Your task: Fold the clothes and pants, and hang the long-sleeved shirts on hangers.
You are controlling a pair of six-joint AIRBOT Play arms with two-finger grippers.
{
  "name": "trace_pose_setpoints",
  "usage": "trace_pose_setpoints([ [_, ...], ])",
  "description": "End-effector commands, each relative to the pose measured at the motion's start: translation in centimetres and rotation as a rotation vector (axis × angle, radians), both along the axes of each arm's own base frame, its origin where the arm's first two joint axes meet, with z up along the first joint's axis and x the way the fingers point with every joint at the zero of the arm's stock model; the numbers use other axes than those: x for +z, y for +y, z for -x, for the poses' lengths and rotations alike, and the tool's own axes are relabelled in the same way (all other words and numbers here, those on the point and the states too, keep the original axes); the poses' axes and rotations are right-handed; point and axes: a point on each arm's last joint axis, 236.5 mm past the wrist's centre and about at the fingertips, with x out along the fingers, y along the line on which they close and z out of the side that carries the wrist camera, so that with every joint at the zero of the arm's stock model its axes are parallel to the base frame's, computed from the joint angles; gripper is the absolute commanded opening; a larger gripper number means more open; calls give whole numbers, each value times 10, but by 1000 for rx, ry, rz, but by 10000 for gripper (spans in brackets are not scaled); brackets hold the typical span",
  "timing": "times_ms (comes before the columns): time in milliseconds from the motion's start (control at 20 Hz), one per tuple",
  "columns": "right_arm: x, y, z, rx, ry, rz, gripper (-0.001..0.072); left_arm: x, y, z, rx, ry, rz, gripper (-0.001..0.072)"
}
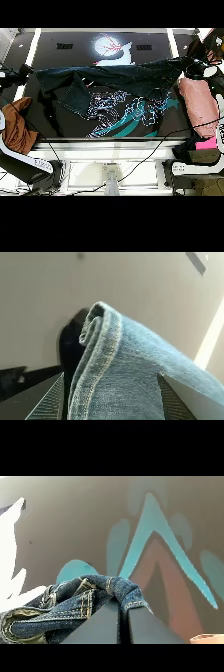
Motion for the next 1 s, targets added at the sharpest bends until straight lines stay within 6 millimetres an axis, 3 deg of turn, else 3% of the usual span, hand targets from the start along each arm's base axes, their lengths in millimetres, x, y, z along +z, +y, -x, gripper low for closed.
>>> trace_pose_setpoints([
  [0,0,0,0,1,1,6,34,-20,7,-5,20,3,-9,657],
  [300,0,0,0,1,1,6,34,-19,2,-19,-25,-38,-113,644],
  [550,0,0,0,1,1,6,34,-15,-23,-40,-104,-87,-239,636],
  [600,0,0,0,1,1,6,34,-16,-28,-42,-108,-91,-243,605],
  [700,-1,0,0,2,3,5,34,-18,-34,-43,-118,-89,-241,276],
  [750,-1,0,0,2,3,5,34,-18,-34,-44,-119,-89,-241,185],
  [900,-1,0,0,3,5,5,34,-17,-34,-44,-118,-90,-241,33],
  [950,-1,1,1,5,6,4,34,-14,-34,-44,-117,-95,-244,33],
])
